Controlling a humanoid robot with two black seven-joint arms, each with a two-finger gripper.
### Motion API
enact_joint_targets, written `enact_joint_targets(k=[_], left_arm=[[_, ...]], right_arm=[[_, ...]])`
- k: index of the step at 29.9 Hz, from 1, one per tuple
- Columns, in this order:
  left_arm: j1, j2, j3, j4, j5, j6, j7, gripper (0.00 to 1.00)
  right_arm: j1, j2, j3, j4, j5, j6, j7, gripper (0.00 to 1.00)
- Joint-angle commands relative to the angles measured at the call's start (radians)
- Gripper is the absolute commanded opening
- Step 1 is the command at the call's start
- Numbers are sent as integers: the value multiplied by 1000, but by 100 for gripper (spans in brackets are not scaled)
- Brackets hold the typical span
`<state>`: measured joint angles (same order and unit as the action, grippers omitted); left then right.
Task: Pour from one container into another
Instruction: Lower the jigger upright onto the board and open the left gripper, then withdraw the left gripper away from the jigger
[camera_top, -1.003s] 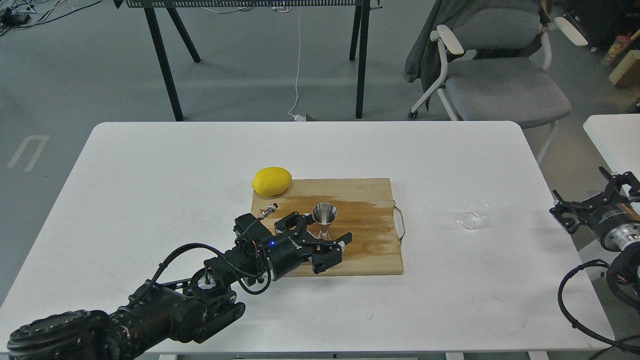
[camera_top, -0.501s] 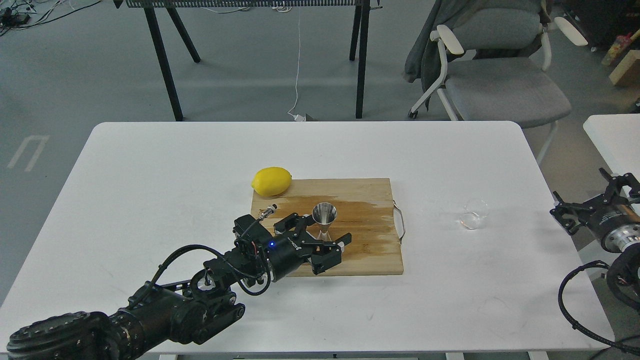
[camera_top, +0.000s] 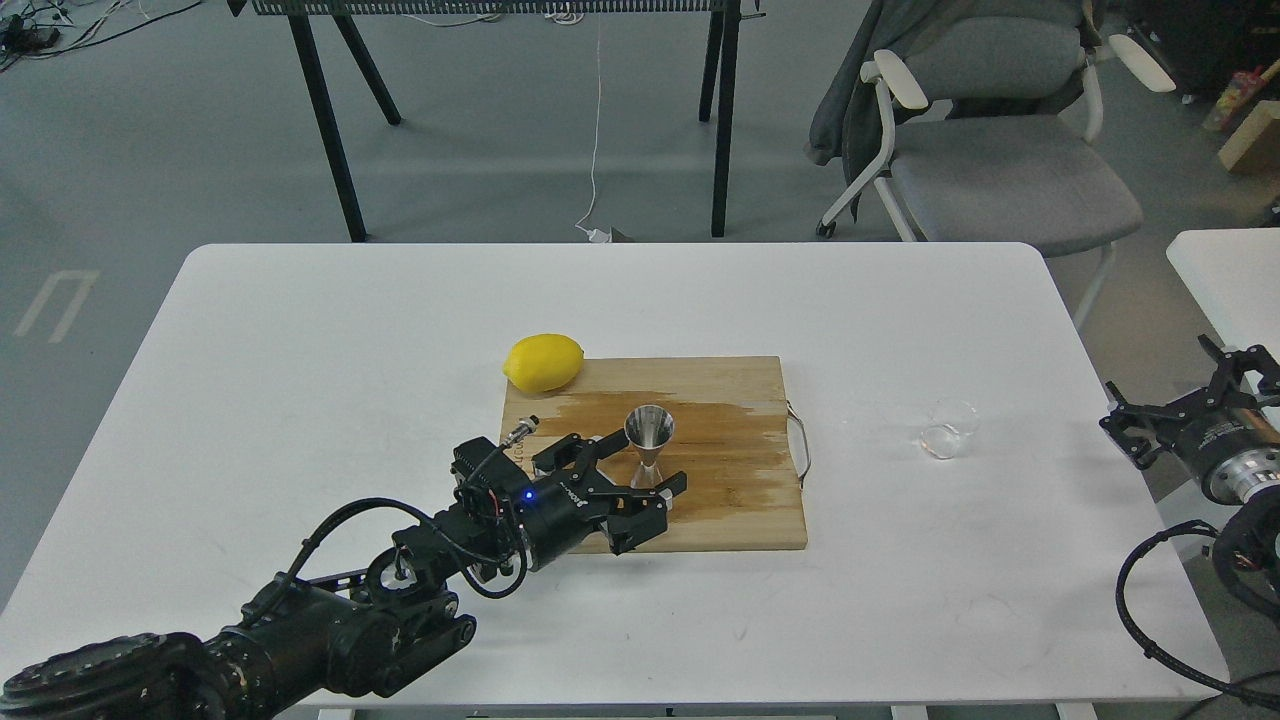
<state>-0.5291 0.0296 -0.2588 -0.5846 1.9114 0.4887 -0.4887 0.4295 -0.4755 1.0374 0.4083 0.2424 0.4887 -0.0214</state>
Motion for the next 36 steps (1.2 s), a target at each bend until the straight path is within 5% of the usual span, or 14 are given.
enact_joint_targets(k=[1,14,25,31,36], left_arm=[[1,9,0,-1,0,0,0,99],[49,179,-2,-130,-12,0,0,99],[93,657,9,-541,-248,0,0,97],[81,822,-11,-698,-454,-303,0,97],[83,883,-95,-709,-664,-679,0,97]], right_arm=[[0,0,3,0,0,0,0,100],[-3,-5,4,0,0,0,0,100],[-12,-17,4,0,2,0,-11,100],[-14,-17,18,3,28,0,-17,100],[-20,-49,15,32,110,0,-63,100]])
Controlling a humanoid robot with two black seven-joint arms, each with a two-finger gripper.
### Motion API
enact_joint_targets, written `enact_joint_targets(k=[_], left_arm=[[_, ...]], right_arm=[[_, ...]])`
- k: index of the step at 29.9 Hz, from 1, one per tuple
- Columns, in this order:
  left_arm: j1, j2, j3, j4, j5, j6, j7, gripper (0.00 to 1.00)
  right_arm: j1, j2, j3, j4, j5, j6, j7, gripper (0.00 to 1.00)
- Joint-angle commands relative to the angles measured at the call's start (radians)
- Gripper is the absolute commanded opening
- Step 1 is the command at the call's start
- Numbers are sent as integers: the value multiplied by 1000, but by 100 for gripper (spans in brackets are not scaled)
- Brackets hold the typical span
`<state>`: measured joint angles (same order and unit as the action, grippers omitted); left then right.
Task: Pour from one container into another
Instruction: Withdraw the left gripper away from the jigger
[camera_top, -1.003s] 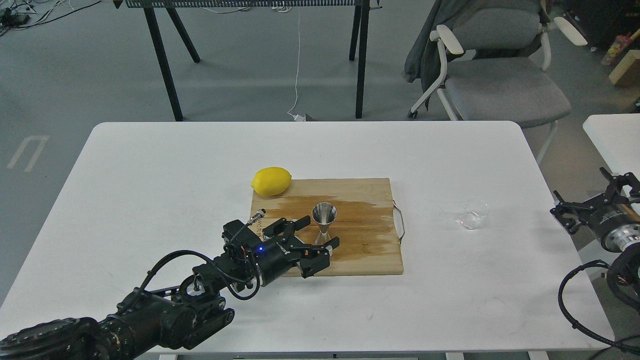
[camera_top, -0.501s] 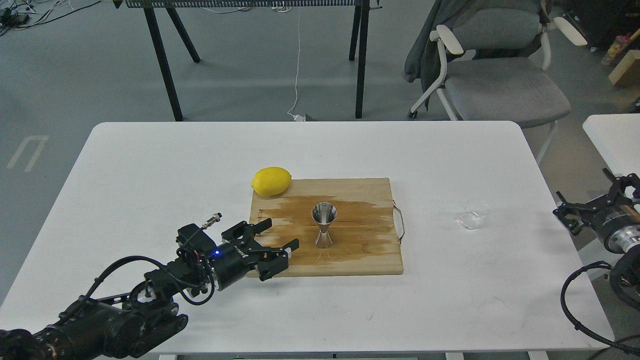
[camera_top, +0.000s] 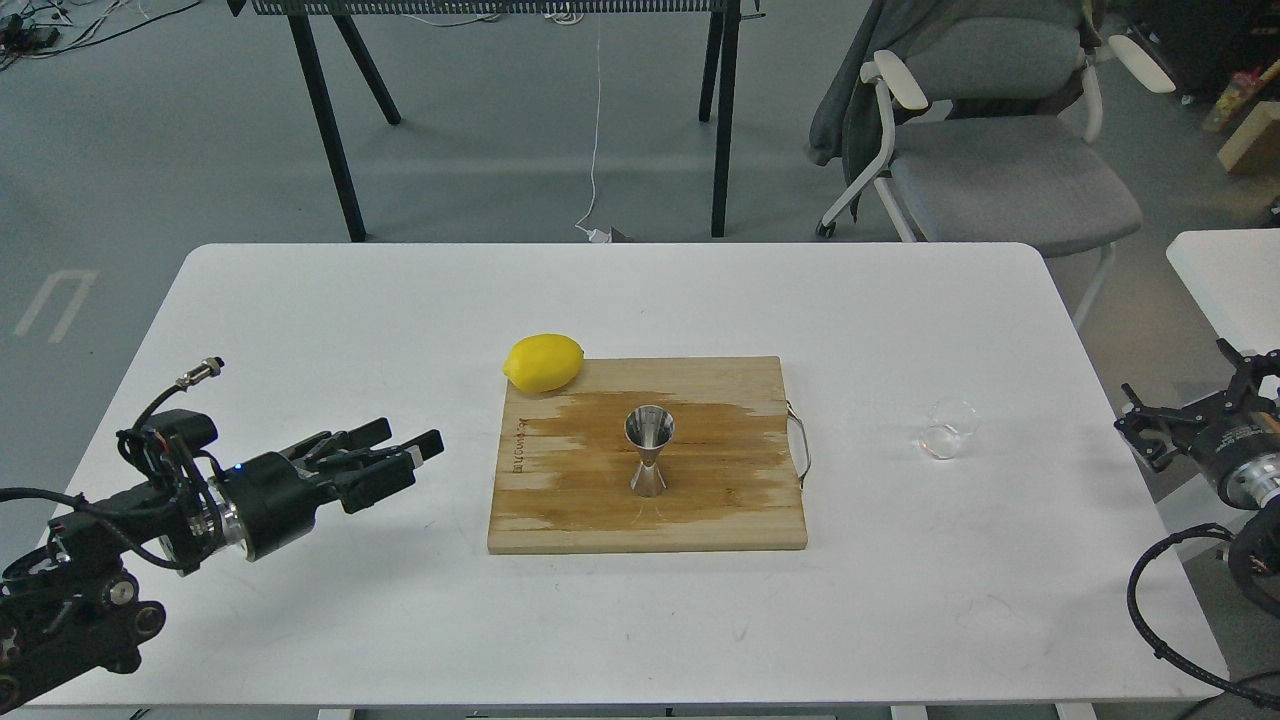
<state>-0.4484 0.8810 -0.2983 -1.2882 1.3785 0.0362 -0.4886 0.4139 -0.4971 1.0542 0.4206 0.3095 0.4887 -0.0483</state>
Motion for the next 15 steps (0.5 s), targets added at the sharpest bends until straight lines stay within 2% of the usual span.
enact_joint_targets(k=[1,3,4,9,15], left_arm=[[5,39,-76,-2,-189,-308,0,97],[5,55,-111,10,-312,-479,0,97],[5,61,-125,19,-370,-525,0,97],[2,73,-203,102,-619,-525,0,98],[7,69,-277,162,-945,-525,0,98]], right_arm=[[-7,-44,-3,38,54,0,-57,100],[-15,-66,-10,82,78,0,-100,100],[-24,-72,-10,104,91,0,-119,99],[-58,-75,-8,207,140,0,-177,99],[-112,-80,-5,384,200,0,-205,99]])
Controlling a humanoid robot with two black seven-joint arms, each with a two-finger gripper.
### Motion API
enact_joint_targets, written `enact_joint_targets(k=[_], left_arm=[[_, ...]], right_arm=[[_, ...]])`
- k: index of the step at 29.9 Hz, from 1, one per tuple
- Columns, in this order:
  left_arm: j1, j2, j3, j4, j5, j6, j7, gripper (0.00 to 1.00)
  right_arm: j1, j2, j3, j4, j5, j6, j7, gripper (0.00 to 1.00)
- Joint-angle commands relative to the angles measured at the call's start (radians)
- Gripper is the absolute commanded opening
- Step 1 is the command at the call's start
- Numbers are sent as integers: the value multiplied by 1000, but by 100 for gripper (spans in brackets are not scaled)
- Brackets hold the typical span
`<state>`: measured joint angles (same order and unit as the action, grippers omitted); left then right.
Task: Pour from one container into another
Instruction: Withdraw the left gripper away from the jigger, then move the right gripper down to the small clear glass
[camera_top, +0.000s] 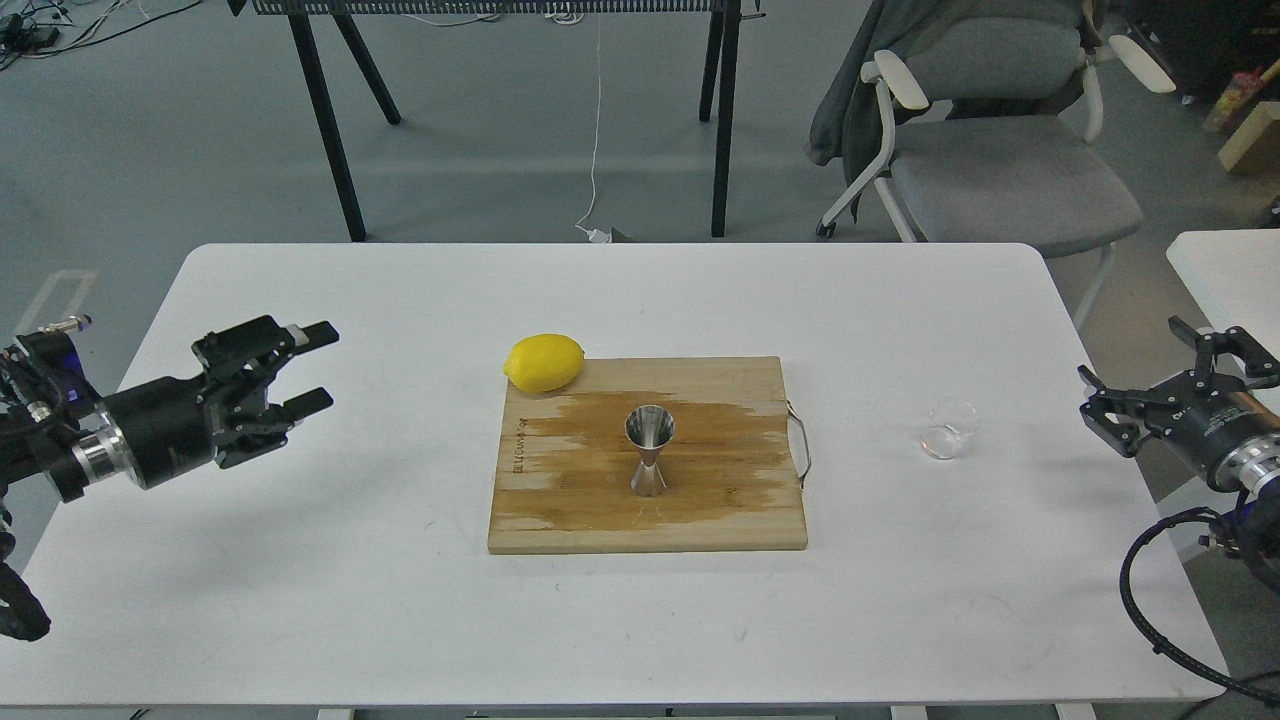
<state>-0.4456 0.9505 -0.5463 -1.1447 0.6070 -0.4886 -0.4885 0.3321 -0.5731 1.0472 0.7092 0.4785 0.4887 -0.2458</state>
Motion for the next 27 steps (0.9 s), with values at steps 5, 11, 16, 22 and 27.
enact_joint_targets(k=[5,11,16,22,27], left_arm=[[4,5,-32,33,-456,0,0,99],[10,-13,-35,54,-617,0,0,99],[33,-55,-37,66,-684,0,0,99],[39,-84,-38,94,-684,0,0,99],[41,-84,-38,106,-685,0,0,99]], right_arm=[[-97,-73,4,324,172,0,-7,99],[-202,-59,63,486,296,-50,52,99],[-248,41,63,458,284,-36,72,100],[-269,76,57,449,275,-10,79,99],[-271,114,69,455,275,-123,88,98]])
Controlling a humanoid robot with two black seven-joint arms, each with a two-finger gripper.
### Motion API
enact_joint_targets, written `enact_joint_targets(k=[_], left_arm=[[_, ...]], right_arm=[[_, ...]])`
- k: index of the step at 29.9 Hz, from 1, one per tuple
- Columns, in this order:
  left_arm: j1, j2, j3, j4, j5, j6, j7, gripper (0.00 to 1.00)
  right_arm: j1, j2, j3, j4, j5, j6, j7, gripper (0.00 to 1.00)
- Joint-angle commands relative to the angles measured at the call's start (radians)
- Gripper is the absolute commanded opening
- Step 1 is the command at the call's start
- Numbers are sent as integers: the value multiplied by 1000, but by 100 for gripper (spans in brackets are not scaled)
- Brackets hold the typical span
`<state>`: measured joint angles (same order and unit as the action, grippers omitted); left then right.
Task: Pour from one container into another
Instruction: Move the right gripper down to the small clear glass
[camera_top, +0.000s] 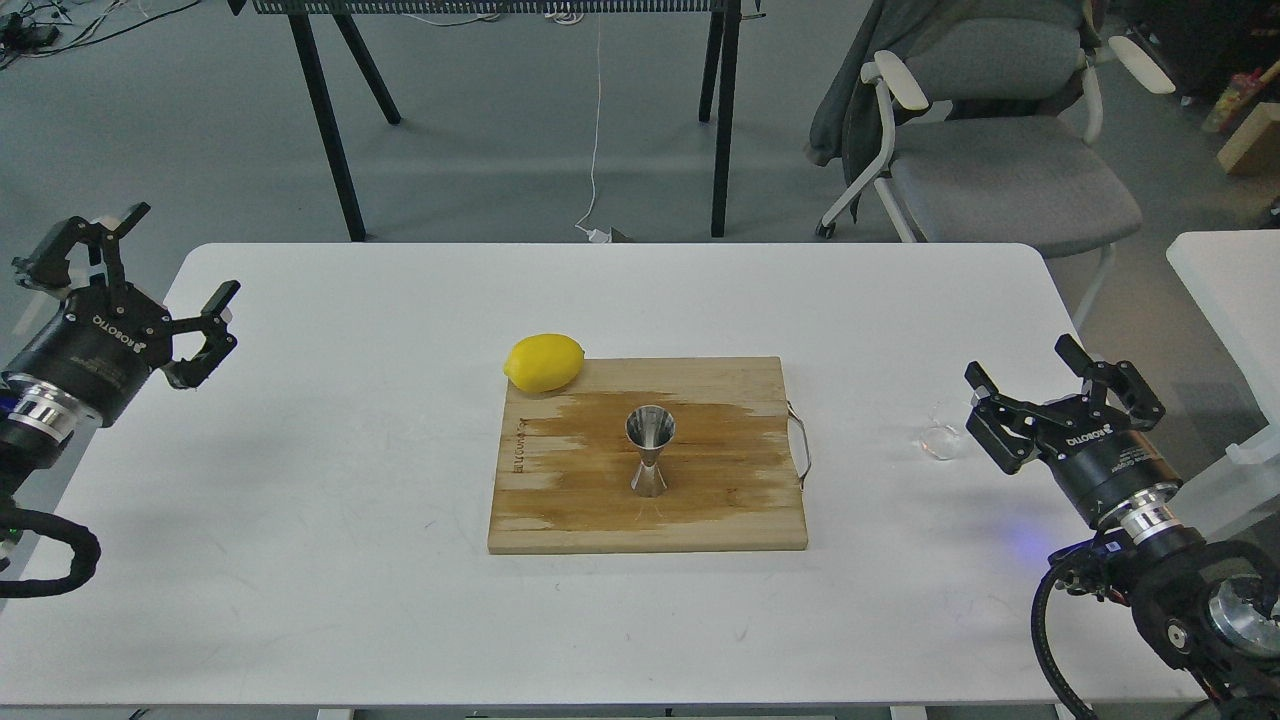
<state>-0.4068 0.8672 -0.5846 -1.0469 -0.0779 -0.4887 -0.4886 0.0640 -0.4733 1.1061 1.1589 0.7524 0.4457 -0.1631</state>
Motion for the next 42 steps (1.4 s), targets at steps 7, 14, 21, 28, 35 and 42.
enact_joint_targets(k=[7,14,21,28,35,42], left_arm=[[16,-17,0,34,1,0,0,99],[19,-25,0,51,1,0,0,99],[25,-25,0,54,1,0,0,99],[25,-25,0,54,1,0,0,99],[25,-31,0,88,1,0,0,99],[25,-40,0,100,1,0,0,99]], right_arm=[[3,18,21,18,11,-337,54,98],[26,38,63,24,10,-513,66,98],[79,39,51,22,-1,-630,68,98],[111,65,35,4,-31,-690,68,97],[135,96,26,-71,-42,-690,68,98],[177,153,26,-171,-93,-676,54,97]])
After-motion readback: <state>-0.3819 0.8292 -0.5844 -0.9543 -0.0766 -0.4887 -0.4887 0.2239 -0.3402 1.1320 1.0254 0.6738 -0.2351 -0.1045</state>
